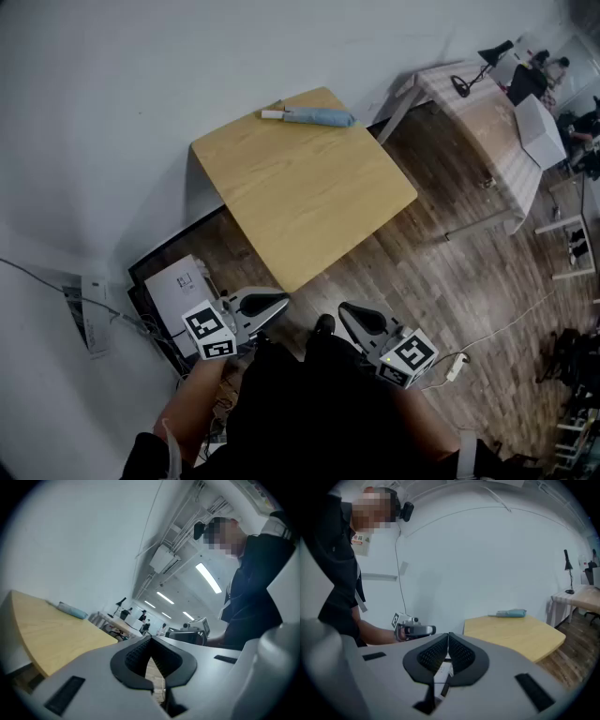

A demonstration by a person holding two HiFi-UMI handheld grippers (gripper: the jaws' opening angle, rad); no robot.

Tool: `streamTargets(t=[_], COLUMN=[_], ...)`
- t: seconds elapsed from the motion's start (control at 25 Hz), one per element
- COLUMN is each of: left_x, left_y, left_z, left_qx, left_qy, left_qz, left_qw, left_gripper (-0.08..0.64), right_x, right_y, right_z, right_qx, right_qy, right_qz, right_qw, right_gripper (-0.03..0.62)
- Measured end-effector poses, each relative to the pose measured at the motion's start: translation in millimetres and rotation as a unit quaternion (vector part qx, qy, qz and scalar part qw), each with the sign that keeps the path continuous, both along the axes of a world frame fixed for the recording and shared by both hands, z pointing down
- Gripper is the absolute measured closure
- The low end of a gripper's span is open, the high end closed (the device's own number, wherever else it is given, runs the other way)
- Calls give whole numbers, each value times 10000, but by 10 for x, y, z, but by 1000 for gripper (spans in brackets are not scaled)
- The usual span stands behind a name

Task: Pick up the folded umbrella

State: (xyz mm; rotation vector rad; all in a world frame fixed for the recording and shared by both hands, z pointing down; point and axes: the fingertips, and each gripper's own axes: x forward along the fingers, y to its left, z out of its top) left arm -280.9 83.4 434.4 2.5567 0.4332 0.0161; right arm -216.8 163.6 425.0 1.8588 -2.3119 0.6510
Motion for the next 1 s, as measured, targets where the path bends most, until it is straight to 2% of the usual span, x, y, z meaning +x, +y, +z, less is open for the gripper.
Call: streamTargets(t=[0.16, 0.28, 0.4, 0.52, 0.64, 0.8, 1.0], left_x=[289, 335, 327, 345, 316, 205, 169], left_y=[208, 398, 544, 715, 881, 1174, 1456], left_z=[-143, -139, -223, -459, -604, -558, -449], left_qx=[89, 408, 693, 897, 1047, 1068, 984], left_qy=[305, 136, -46, 61, -3, -177, -331], left_qz=[261, 187, -145, -593, -1033, -1419, -1690], left_qw=[9992, 9989, 9975, 9942, 9891, 9839, 9801], left_gripper=[551, 551, 551, 551, 551, 551, 551], right_x=[180, 139, 96, 222, 283, 224, 270], right_y=[-11, -35, 74, 235, 386, 589, 865], right_z=[-1, -119, -319, -473, -477, -472, -425], right_qx=[230, 628, 1048, 1200, 1283, 1400, 1578], right_qy=[-145, -220, -250, -166, -117, -305, -308], right_qz=[259, -29, -541, -900, -1234, -1612, -1757], right_qw=[9993, 9978, 9927, 9885, 9840, 9765, 9712], right_gripper=[572, 572, 572, 572, 572, 572, 571])
